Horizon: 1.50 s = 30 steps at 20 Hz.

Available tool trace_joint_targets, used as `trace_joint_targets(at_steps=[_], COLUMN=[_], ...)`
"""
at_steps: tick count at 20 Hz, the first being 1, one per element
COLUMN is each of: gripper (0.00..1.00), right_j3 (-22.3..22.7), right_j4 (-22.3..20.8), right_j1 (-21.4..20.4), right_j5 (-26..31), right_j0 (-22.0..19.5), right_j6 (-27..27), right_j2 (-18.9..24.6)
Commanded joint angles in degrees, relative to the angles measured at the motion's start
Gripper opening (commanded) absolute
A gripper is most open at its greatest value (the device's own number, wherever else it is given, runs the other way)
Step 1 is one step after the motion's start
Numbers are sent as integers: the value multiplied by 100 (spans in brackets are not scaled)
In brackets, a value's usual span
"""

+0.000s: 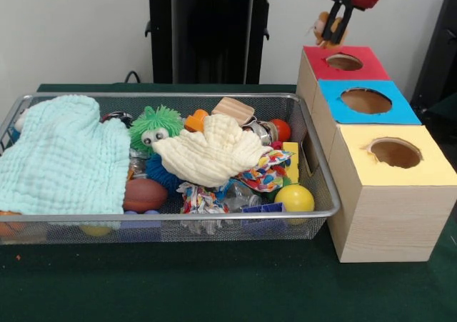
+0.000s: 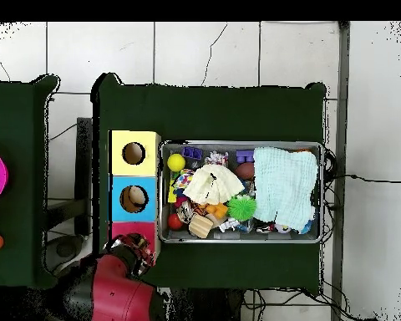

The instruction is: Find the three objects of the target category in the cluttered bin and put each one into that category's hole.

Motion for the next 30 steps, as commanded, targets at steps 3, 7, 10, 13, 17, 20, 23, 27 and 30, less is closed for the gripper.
trace_joint_targets(at_steps=[3, 7, 10, 13, 17, 20, 23, 27, 30], gripper=[0, 0, 0, 0, 0, 0, 0, 0, 0], right_j3=[-34, -99, -181, -229, -225, -228, -262, -334, -390], right_j4=[730, 971, 1130, 1256, 1389, 1495, 1600, 1707, 1759], right_j1=[558, 728, 867, 994, 1121, 1218, 1323, 1441, 1511], right_j5=[-189, -174, -173, -251, -439, -572, -638, -613, -554], right_j0=[376, 559, 648, 676, 664, 658, 680, 751, 818], right_j6=[2073, 2141, 2138, 2076, 1973, 1903, 1881, 1853, 1813], right_j2=[296, 236, 186, 179, 246, 295, 314, 249, 162])
